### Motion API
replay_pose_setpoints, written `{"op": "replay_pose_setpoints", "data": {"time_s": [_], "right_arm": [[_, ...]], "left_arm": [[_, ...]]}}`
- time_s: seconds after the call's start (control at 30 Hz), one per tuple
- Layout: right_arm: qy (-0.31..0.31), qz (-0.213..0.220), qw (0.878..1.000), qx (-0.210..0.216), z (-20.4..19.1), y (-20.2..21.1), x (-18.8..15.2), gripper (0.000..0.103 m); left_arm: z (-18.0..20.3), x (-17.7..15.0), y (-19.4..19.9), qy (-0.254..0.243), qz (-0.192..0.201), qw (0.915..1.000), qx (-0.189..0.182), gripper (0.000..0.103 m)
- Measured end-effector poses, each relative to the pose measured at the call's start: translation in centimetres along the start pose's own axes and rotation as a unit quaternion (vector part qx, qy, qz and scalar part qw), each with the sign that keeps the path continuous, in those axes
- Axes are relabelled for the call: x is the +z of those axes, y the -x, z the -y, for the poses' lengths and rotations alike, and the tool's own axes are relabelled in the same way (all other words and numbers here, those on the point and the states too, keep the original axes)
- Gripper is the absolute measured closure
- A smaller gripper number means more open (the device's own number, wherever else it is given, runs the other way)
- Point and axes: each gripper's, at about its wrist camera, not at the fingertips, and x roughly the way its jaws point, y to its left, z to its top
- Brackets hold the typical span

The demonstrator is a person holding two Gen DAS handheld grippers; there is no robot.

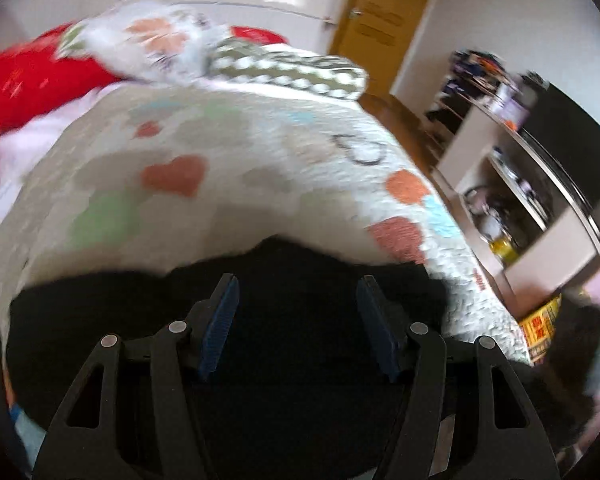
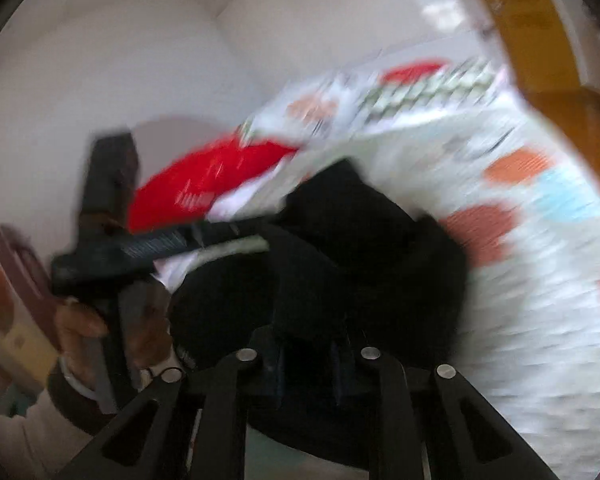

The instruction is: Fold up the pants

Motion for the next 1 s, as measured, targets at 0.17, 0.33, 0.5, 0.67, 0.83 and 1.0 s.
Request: {"op": "replay_pose_setpoints", "data": {"time_s": [0.17,0.33,0.5,0.67,0.83,1.0], "right_arm": [[-0.012,-0.088,0.996,0.013,-1.1,-3.7,-2.8,0.057],[-0.011,-0.037,0.999,-0.013,0.3,0.6,-1.4,0.057],[-0.024,-0.032,0.997,-0.069,2.1,0.3,0.0,0.057],[-0.041,-0.038,0.994,-0.098,3.9,0.5,-0.5,0.057],[-0.006,-0.024,0.995,-0.094,2.9,2.2,0.0,0.057],[0.023,-0.031,0.995,-0.089,1.3,0.3,0.6,0.057]], "left_arm": [[-2.6,-2.8,0.0,0.031,-0.016,0.9993,0.01,0.042],[-1.0,-4.1,-1.8,0.032,-0.033,0.9989,-0.012,0.042],[2.6,-5.1,-4.7,0.01,-0.057,0.9982,-0.015,0.042],[4.8,-5.6,-5.9,-0.016,-0.048,0.9987,0.007,0.059],[2.7,-4.3,-4.5,0.02,-0.054,0.9982,-0.02,0.09],[1.8,-4.1,-3.8,0.006,-0.041,0.9989,0.023,0.096]]}}
